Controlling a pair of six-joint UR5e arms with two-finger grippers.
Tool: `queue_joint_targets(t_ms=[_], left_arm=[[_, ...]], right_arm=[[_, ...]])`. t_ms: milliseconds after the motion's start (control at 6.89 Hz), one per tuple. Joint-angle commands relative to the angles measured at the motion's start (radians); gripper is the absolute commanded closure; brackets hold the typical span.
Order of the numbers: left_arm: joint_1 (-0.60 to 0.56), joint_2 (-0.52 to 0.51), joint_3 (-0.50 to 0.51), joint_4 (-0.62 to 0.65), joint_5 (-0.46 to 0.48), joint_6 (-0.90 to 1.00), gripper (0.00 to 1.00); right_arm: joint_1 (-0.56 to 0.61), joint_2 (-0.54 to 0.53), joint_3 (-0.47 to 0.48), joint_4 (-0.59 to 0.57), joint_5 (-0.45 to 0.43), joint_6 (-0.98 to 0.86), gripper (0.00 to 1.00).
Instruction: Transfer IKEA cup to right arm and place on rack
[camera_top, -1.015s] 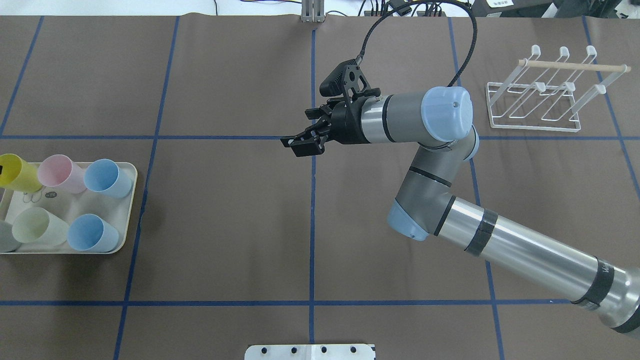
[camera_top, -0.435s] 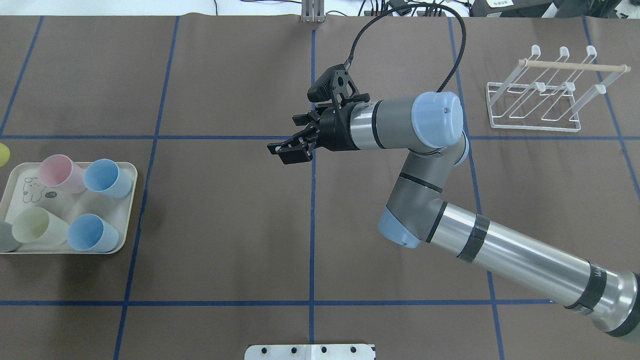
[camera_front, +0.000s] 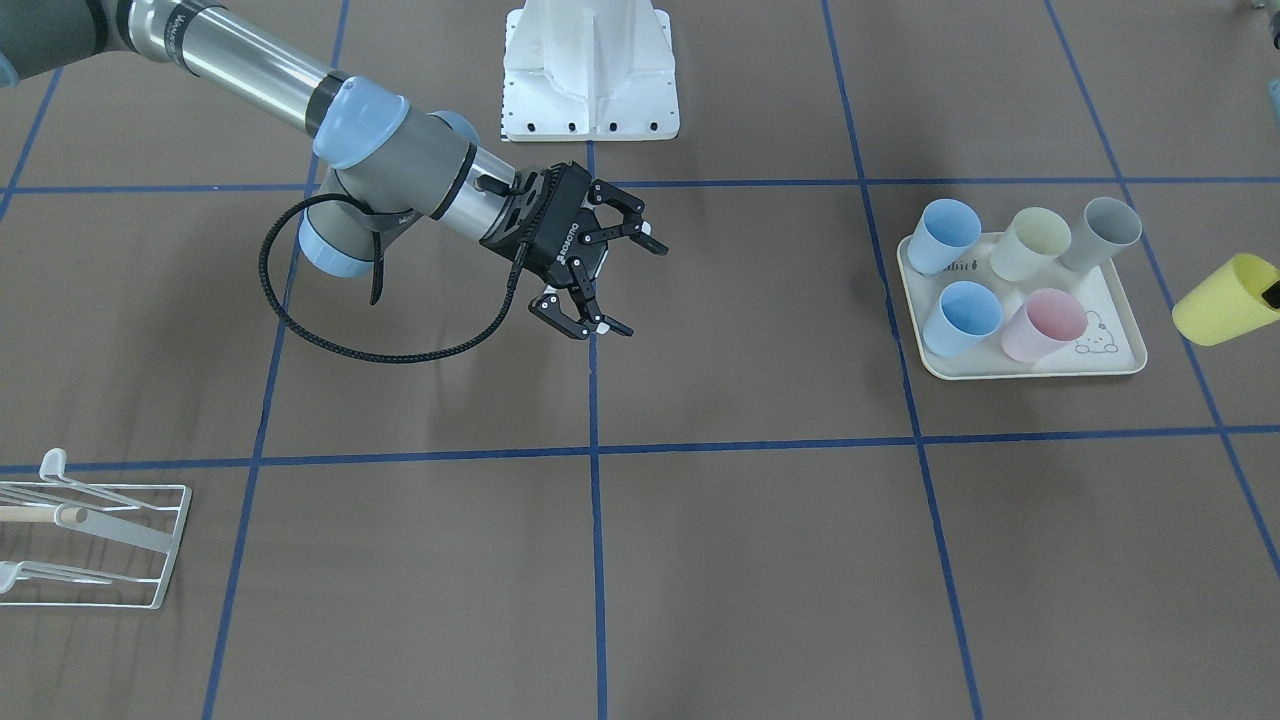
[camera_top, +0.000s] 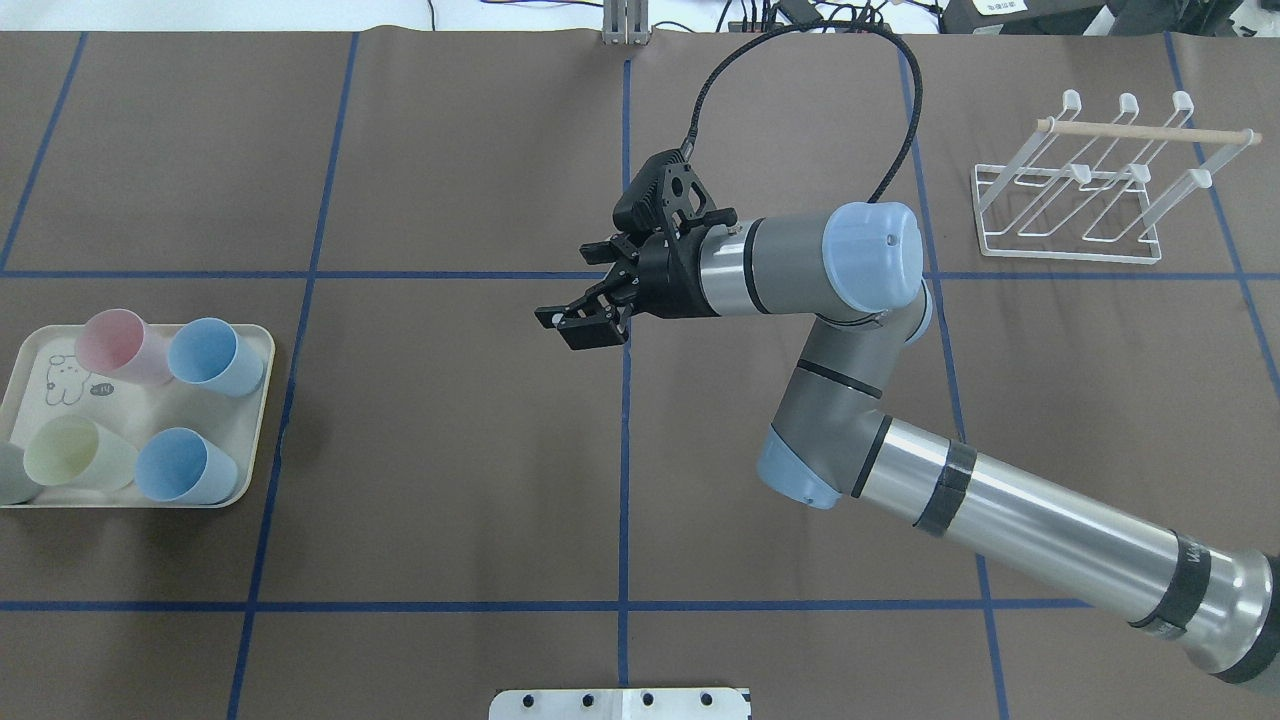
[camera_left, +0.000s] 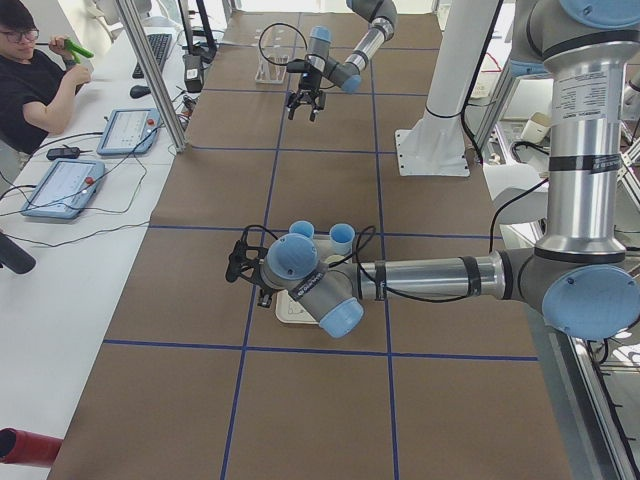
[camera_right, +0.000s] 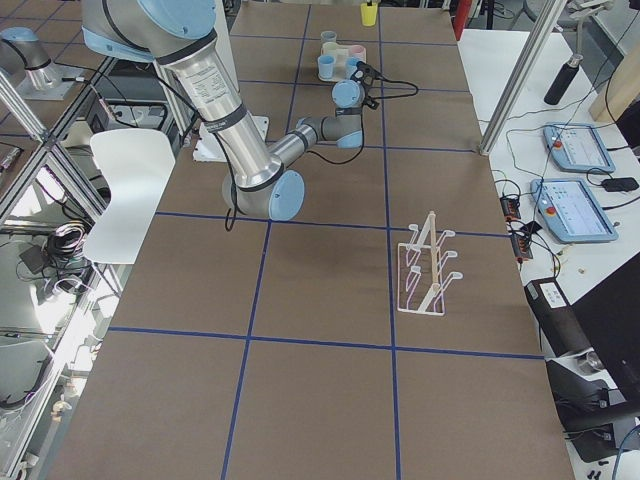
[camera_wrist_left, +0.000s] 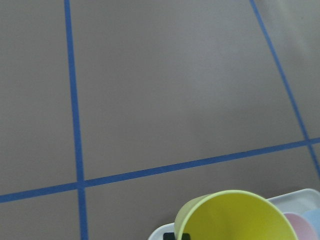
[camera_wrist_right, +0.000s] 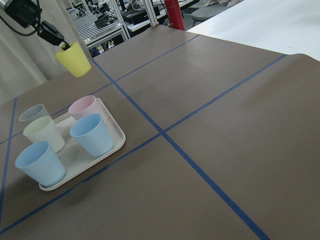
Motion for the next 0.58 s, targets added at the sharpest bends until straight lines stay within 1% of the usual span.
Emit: queue_joint_targets(t_ms=[0, 145, 290, 435], left_arm=[[0.008, -0.035, -0.157, -0.003, -0.042, -0.348, 1.00], [0.084, -0.044, -0.211, -0.029, -0.098, -0.461, 1.00], [0.160, -0.084, -0.241, -0.075, -0.106, -0.606, 1.00], [0.251, -0.114, -0.269, -0.160, -0.065, -0.788, 1.00]], right_arm=[[-0.024, -0.016, -0.016, 0.131, -0.043, -0.091, 0.02], [-0.038, -0.024, -0.017, 0.177, -0.069, -0.125, 0.04], [-0.056, -0.030, -0.019, 0.226, -0.099, -0.125, 0.04], [-0.065, -0.027, -0.020, 0.234, -0.118, -0.125, 0.02]])
